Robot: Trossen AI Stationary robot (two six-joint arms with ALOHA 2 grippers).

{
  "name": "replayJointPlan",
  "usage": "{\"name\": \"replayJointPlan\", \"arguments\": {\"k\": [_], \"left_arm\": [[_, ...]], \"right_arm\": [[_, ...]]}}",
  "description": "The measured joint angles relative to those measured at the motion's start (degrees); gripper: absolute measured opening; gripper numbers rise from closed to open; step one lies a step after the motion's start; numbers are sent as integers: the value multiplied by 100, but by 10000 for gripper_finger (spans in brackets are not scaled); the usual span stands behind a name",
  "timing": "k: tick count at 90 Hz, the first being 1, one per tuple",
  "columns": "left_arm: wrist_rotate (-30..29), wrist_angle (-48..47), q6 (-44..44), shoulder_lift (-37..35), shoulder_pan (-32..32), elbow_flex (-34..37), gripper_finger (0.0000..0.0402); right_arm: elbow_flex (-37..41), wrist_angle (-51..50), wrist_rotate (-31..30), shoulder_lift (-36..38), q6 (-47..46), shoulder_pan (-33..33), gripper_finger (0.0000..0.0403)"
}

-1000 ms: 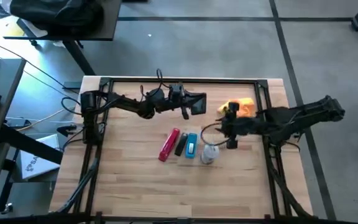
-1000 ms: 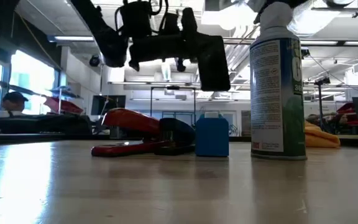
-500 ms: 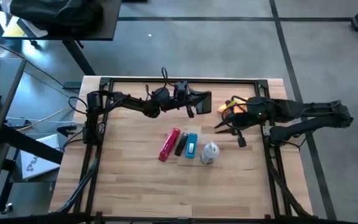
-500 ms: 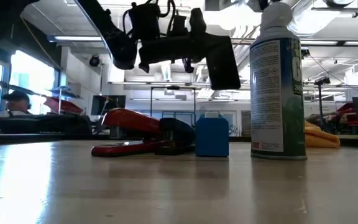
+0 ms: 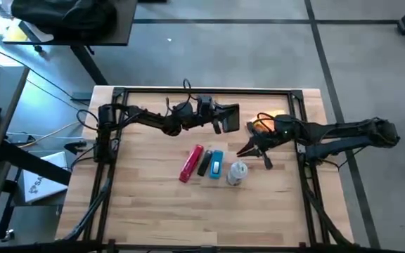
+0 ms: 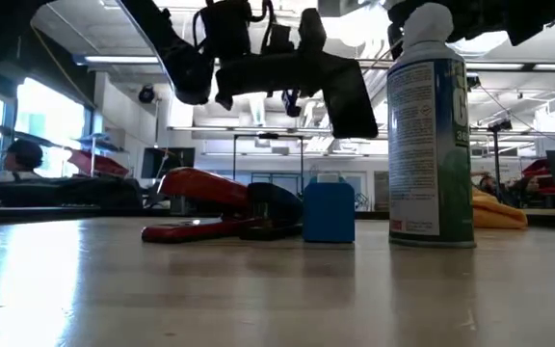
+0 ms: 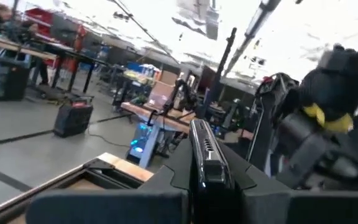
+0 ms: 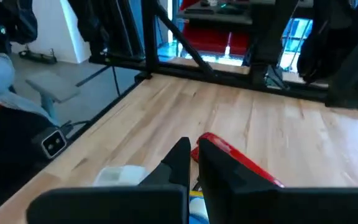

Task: Apply microfiber cloth
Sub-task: Spray the black cellphone using the white spray bottle

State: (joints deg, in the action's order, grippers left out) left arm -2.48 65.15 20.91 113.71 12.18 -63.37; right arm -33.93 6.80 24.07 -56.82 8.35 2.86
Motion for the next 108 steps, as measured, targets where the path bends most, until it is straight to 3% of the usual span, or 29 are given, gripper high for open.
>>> {"name": "replayJointPlan", "arguments": {"k": [46,85,108], "left_arm": [[-1198,-1382,-625,-732,-540,49,10],[-1540,-1001,-369,-1182,-753,942,10],[-1609,-497,-450,-1139,-819,1021,10]], "right_arm": [[2,71,20,-277,266,-187,0],[-291,-328,50,-271,706,-112,0],[-350,-768,304,-286,718,128,0]]}}
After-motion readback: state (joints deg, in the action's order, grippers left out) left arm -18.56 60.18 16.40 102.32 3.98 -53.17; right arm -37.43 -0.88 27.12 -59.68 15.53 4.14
